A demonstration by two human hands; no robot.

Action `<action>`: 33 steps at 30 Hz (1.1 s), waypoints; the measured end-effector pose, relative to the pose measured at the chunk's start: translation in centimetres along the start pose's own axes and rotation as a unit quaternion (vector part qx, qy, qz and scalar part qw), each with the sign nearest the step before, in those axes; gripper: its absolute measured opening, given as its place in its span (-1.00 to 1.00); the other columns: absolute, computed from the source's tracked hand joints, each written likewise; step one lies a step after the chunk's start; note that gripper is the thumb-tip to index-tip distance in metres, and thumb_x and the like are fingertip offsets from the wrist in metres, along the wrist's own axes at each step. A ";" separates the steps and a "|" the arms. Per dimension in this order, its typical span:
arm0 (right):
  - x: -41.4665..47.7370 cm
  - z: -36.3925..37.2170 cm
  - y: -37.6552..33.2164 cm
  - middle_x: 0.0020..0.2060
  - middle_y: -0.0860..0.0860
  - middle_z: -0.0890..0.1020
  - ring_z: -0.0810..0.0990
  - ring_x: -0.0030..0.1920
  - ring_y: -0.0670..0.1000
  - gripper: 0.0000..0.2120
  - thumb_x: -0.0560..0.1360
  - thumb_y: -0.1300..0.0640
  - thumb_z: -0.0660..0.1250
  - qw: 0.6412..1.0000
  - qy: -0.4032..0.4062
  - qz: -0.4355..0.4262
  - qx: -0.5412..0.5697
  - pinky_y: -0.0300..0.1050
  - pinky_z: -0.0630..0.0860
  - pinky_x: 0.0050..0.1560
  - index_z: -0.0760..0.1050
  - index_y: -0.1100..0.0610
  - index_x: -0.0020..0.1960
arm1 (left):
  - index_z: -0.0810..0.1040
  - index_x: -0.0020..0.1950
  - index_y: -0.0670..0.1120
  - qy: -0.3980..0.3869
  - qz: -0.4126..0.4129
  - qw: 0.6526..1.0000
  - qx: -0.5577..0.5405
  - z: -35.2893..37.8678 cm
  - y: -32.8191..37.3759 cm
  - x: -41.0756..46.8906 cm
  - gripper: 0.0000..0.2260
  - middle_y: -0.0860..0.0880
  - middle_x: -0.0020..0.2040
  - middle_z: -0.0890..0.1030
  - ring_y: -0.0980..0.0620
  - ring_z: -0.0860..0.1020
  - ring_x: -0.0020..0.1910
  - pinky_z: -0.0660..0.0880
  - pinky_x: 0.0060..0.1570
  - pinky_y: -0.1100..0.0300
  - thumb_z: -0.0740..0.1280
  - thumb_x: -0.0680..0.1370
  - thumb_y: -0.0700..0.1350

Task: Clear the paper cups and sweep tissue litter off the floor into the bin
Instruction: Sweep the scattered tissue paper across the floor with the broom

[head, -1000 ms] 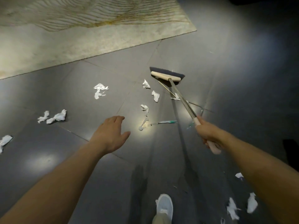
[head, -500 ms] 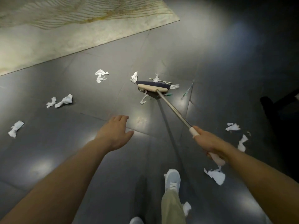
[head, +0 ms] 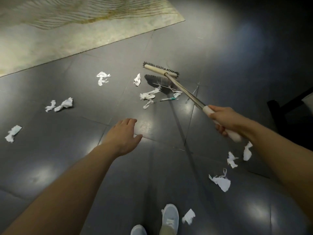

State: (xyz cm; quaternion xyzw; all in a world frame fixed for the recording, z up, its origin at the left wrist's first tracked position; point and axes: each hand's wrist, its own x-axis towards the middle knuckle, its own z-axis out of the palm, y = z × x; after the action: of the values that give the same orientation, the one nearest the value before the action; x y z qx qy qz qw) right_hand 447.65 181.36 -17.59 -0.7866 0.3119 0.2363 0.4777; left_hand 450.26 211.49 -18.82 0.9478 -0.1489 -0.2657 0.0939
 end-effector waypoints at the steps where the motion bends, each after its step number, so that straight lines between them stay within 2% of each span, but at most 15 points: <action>1: 1.2 0.1 -0.9 -0.39 0.10 0.40 0.34 -0.49 -0.06 -0.58 0.61 0.19 0.12 1.000 -0.002 -0.003 -0.003 -0.30 0.34 -0.61 0.33 -0.10 0.42 | 0.12 0.52 -0.10 -0.002 -0.008 1.000 -0.003 -0.1 -0.3 0.3 -0.45 -0.08 0.51 0.20 -0.05 0.17 0.48 0.15 0.41 0.09 0.19 0.60 0.07; 8: 10.3 4.0 -6.1 -0.42 0.08 0.35 0.28 -0.49 -0.03 -0.74 0.65 0.04 0.12 0.998 -0.023 -0.037 -0.038 -0.35 0.29 -0.62 0.45 0.09 0.26 | 0.11 0.52 -0.10 0.005 -0.067 0.998 -0.007 0.3 -3.4 1.9 -0.44 -0.08 0.51 0.20 -0.05 0.15 0.49 0.14 0.44 0.08 0.19 0.59 0.07; 12: 12.5 7.1 -5.5 -0.37 0.13 0.36 0.28 -0.48 0.01 -0.80 0.64 0.19 0.05 0.992 -0.023 -0.034 -0.120 -0.32 0.26 -0.60 0.41 0.12 0.18 | 0.13 0.52 -0.12 0.008 -0.083 0.996 -0.003 1.0 -5.0 1.5 -0.43 -0.09 0.50 0.22 -0.06 0.17 0.48 0.14 0.43 0.09 0.21 0.59 0.07; 14: 12.2 8.3 -3.8 -0.33 0.18 0.42 0.37 -0.47 0.05 -0.73 0.61 0.26 0.01 0.978 -0.012 -0.046 -0.202 -0.24 0.32 -0.54 0.37 0.10 0.23 | 0.13 0.52 -0.12 0.008 -0.085 0.996 -0.002 1.3 -5.4 0.8 -0.43 -0.09 0.51 0.21 -0.06 0.17 0.48 0.14 0.42 0.09 0.20 0.59 0.07; 17: 9.5 9.0 -0.9 -0.17 0.20 0.46 0.45 -0.39 0.09 -0.66 0.61 0.17 0.01 0.963 0.002 -0.035 -0.268 -0.24 0.33 -0.55 0.30 -0.03 0.34 | 0.11 0.52 -0.11 0.009 -0.081 0.997 -0.006 1.8 -5.7 -0.6 -0.43 -0.08 0.51 0.19 -0.05 0.15 0.49 0.14 0.43 0.08 0.20 0.59 0.07; 21: 4.0 9.6 3.8 0.02 0.23 0.44 0.49 -0.26 0.13 -0.60 0.65 0.06 -0.02 0.959 -0.007 0.008 -0.282 -0.15 0.44 -0.37 0.20 -0.10 0.47 | 0.11 0.52 -0.10 0.011 -0.061 0.998 -0.012 3.0 -5.7 -3.9 -0.43 -0.07 0.51 0.20 -0.04 0.15 0.49 0.15 0.42 0.08 0.20 0.59 0.07; 24: -0.1 10.0 7.8 0.20 0.27 0.41 0.48 -0.24 0.10 -0.55 0.65 0.01 -0.02 0.949 -0.008 0.034 -0.313 -0.17 0.36 -0.42 0.05 -0.15 0.53 | 0.12 0.52 -0.10 0.017 -0.043 0.999 -0.008 4.4 -5.9 -7.4 -0.43 -0.07 0.51 0.20 -0.05 0.17 0.48 0.16 0.42 0.06 0.20 0.59 0.08; 26: -3.2 10.0 10.4 0.34 0.29 0.34 0.52 -0.08 0.15 -0.53 0.66 0.00 -0.02 0.947 -0.008 0.053 -0.317 -0.15 0.37 -0.38 -0.02 -0.20 0.54 | 0.12 0.52 -0.10 0.021 -0.031 0.999 -0.013 5.5 -5.9 -9.8 -0.43 -0.07 0.51 0.20 -0.05 0.16 0.48 0.16 0.42 0.06 0.21 0.59 0.07; 28: -7.3 10.2 12.6 0.35 0.28 0.34 0.52 0.04 0.21 -0.55 0.66 -0.02 -0.03 0.948 0.001 0.065 -0.312 -0.13 0.42 -0.23 0.01 -0.22 0.52 | 0.13 0.52 -0.09 0.023 -0.017 0.999 -0.017 6.7 -5.9 -12.7 -0.44 -0.07 0.51 0.20 -0.05 0.17 0.48 0.17 0.41 0.06 0.21 0.59 0.07; 30: -12.0 10.5 14.2 0.29 0.25 0.39 0.53 -0.02 0.17 -0.61 0.65 -0.11 -0.06 0.955 0.007 0.069 -0.287 -0.14 0.43 -0.21 0.14 -0.22 0.47 | 0.13 0.52 -0.10 0.013 -0.003 1.000 -0.016 8.0 -5.9 -15.8 -0.43 -0.07 0.50 0.21 -0.05 0.18 0.47 0.17 0.41 0.06 0.22 0.59 0.07; 33: -17.6 9.7 16.5 0.38 0.18 0.38 0.49 0.10 0.15 -0.67 0.65 -0.10 -0.03 0.960 0.009 0.034 -0.278 -0.09 0.44 -0.02 0.28 -0.24 0.38 | 0.12 0.52 -0.09 0.008 0.009 1.000 -0.015 9.1 -5.4 -19.7 -0.43 -0.06 0.51 0.19 -0.04 0.16 0.48 0.18 0.41 0.05 0.21 0.59 0.07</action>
State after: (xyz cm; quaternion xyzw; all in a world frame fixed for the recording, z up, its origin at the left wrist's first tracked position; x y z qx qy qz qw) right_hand 422.93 188.98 -19.99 -0.8794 0.2647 0.3224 0.2294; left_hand 430.64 222.16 -18.46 0.9469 -0.1532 -0.2597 0.1116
